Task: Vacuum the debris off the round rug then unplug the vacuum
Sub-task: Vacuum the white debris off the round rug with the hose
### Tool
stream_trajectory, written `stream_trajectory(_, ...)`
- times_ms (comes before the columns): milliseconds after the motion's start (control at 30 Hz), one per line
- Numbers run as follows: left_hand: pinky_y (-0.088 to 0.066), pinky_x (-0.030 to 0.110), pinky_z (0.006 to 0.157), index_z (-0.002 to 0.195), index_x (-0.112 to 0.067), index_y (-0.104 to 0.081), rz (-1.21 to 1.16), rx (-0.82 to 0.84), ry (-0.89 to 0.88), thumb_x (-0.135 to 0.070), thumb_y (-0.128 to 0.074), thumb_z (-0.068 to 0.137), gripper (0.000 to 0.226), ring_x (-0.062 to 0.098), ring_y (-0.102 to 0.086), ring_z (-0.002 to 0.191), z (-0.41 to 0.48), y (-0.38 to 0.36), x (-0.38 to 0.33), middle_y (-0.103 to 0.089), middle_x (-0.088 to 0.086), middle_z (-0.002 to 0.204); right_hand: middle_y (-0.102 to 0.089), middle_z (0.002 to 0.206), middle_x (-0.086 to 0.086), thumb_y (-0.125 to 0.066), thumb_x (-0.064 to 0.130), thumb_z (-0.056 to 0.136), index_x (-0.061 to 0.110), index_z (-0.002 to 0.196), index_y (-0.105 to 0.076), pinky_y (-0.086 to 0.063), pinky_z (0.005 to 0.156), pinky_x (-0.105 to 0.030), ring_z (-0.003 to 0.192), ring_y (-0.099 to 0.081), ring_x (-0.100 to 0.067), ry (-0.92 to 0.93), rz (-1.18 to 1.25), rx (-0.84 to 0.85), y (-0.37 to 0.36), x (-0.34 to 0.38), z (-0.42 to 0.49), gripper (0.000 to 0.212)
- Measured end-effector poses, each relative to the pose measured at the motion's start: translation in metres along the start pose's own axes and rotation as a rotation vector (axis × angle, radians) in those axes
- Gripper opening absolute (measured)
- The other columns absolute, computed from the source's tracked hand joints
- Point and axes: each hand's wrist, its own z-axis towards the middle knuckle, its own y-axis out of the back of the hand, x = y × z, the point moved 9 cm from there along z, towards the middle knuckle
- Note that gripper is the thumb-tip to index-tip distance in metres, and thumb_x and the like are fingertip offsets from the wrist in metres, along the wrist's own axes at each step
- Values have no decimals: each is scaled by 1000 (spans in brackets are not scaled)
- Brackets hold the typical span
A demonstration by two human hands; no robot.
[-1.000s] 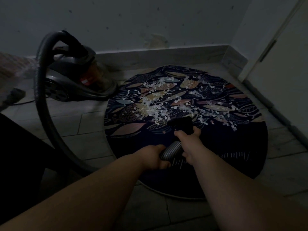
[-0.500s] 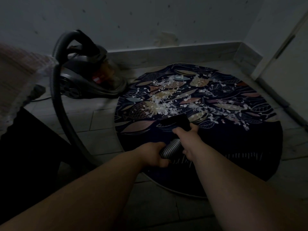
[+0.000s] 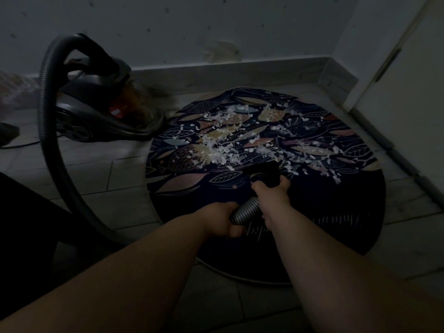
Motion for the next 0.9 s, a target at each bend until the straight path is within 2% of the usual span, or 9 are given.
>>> stream_trajectory(167, -40, 20, 84, 127, -18, -47, -20, 2, 2, -36, -64, 86, 48, 20, -56, 110, 7, 0, -1, -59, 7, 122, -47, 126, -9, -61, 27, 90, 39, 151, -8, -47, 66, -36, 80, -52, -24, 12, 2, 1, 4, 3, 6, 81)
stream_trajectory(300, -38, 19, 83, 127, -17, -47, -8, 0, 2, -36, -64, 86, 47, 20, -55, 112, 10, 1, -3, -58, 6, 123, -50, 125, -11, -62, 28, 88, 41, 149, -8, -55, 83, -47, 91, -57, -31, -1, 6, 4, 5, 4, 10, 83)
stream_trajectory(367, -41, 21, 84, 125, -18, -48, -20, 1, 10, -37, -64, 86, 47, 19, -57, 109, 10, 2, -2, -59, 5, 121, -50, 123, -10, -63, 28, 88, 42, 149, -8, -55, 84, -48, 94, -58, -32, -4, 4, 12, 3, 5, 10, 83)
stream_trajectory(600, -42, 21, 83, 125, -19, -48, -38, -4, 25, -37, -64, 85, 47, 19, -58, 107, 5, 2, 4, -60, 4, 119, -48, 125, -8, -64, 30, 88, 44, 148, -8, -50, 70, -39, 96, -56, -31, -23, -7, 35, -2, 3, 6, 83)
stream_trajectory(733, -41, 20, 84, 125, -18, -48, -19, -15, 34, -37, -64, 85, 47, 20, -57, 110, 1, 4, 9, -60, 6, 120, -49, 132, -12, -65, 30, 85, 46, 146, -9, -55, 79, -46, 96, -58, -33, -27, -29, 58, -9, 2, 5, 85)
stream_trajectory(833, -42, 22, 86, 125, -17, -48, -12, -24, 40, -35, -64, 85, 47, 22, -57, 110, -4, 6, 13, -60, 7, 121, -50, 126, -11, -64, 29, 86, 45, 147, -10, -52, 65, -38, 91, -57, -31, -22, -36, 86, -16, 3, 2, 83)
stream_trajectory(900, -42, 21, 85, 125, -17, -49, -13, -29, 46, -36, -64, 85, 47, 21, -57, 110, -6, 7, 15, -60, 7, 120, -49, 125, -10, -64, 29, 87, 46, 146, -10, -51, 66, -37, 93, -57, -30, -25, -40, 101, -19, 3, 1, 82)
